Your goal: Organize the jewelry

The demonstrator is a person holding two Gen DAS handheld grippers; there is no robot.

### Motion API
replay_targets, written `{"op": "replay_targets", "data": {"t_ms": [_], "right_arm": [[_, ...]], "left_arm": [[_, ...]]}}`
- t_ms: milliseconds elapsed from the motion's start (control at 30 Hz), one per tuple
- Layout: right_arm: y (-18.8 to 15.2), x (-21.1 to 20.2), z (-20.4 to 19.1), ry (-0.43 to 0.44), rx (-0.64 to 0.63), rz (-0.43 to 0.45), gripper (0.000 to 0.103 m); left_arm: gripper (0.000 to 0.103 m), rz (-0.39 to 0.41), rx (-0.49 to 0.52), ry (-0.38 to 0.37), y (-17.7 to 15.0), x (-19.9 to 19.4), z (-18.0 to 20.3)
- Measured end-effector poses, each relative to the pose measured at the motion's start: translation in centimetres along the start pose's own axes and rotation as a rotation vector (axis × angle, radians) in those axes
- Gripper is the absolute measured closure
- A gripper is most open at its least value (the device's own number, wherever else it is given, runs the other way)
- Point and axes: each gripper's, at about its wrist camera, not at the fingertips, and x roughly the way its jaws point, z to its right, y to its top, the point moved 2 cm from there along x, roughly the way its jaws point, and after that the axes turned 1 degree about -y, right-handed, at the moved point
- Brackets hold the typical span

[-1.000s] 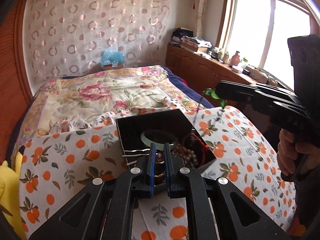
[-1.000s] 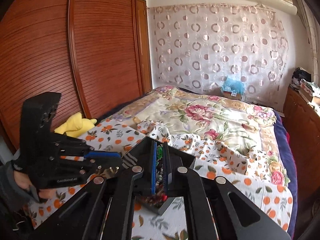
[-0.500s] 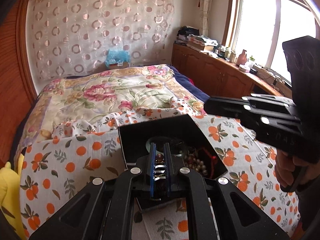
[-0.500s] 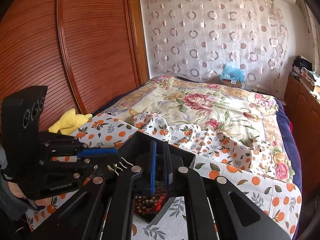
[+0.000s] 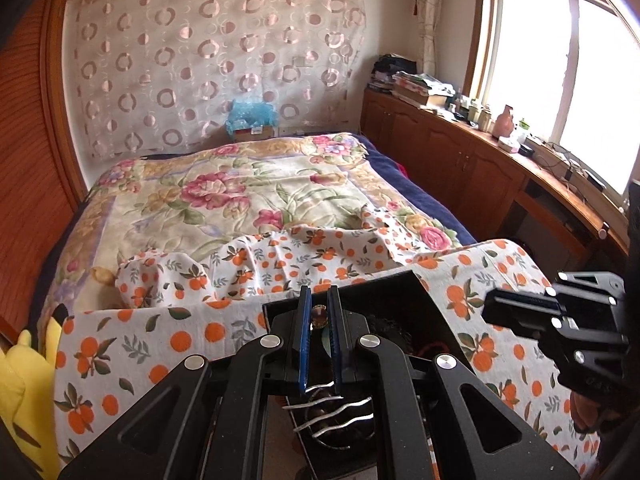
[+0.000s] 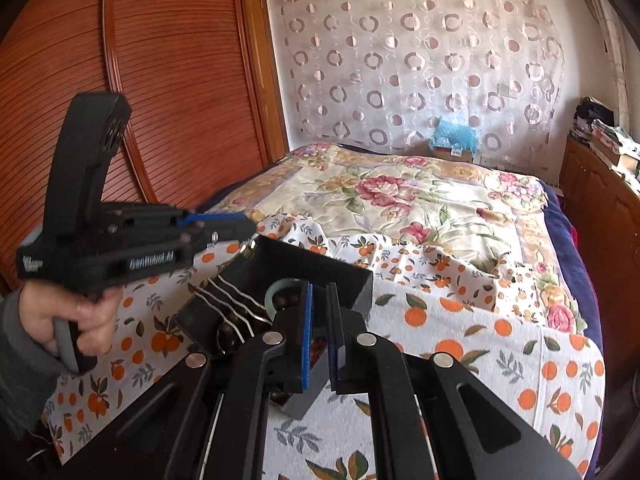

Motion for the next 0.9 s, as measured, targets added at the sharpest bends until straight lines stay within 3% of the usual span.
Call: {"op": "replay_targets", "data": {"t_ms": [100, 200, 300, 433, 567, 633, 667, 767, 900], "right_arm": [[-0.5, -0.2, 0.2, -0.005, 0.01, -0.001, 0.095], [-1.1, -0.4, 0.2, -0.01, 0.019, -0.001, 0.095], [-1.5, -0.7, 0.1, -0.019, 0.022, -0.002, 0.095], [-2.1, -1.3, -0.2, -0.05, 0.03, 0.002, 0.095], [-3.0, -2.0, -0.5, -0.08, 0.047, 0.004, 0.094], [-3.2, -2.4, -0.6, -0.091, 0.055, 0.01, 0.076], [-3.4, -2.8, -0.6, -0.104, 0.063, 0.02, 0.06], [-3.6, -3.8, -0.8, -0.134, 0.088, 0.044, 0.053], [-3.6, -5.4, -1.3, -0.168, 0.097, 0.073, 0.036]], "left_arm": [[0.093, -0.002, -0.002, 0.007, -0.1, 0.0, 0.0], [0.072, 0.004, -0.001, 0.018, -0.6, -0.4, 0.1], [0.07, 0.006, -0.006, 0.024, -1.1, -1.0, 0.1], [0.038, 0.039, -0.012, 0.044, -2.5, -3.1, 0.1], [0.021, 0.067, -0.015, 0.07, -3.6, -5.3, 0.5], [0.017, 0.085, -0.011, 0.09, -4.2, -6.6, 0.9], [0.017, 0.09, -0.01, 0.095, -4.4, -7.1, 1.1], [0.009, 0.11, -0.013, 0.109, -5.1, -9.0, 1.6], [0.008, 0.129, -0.014, 0.125, -5.7, -11.1, 2.3]]}}
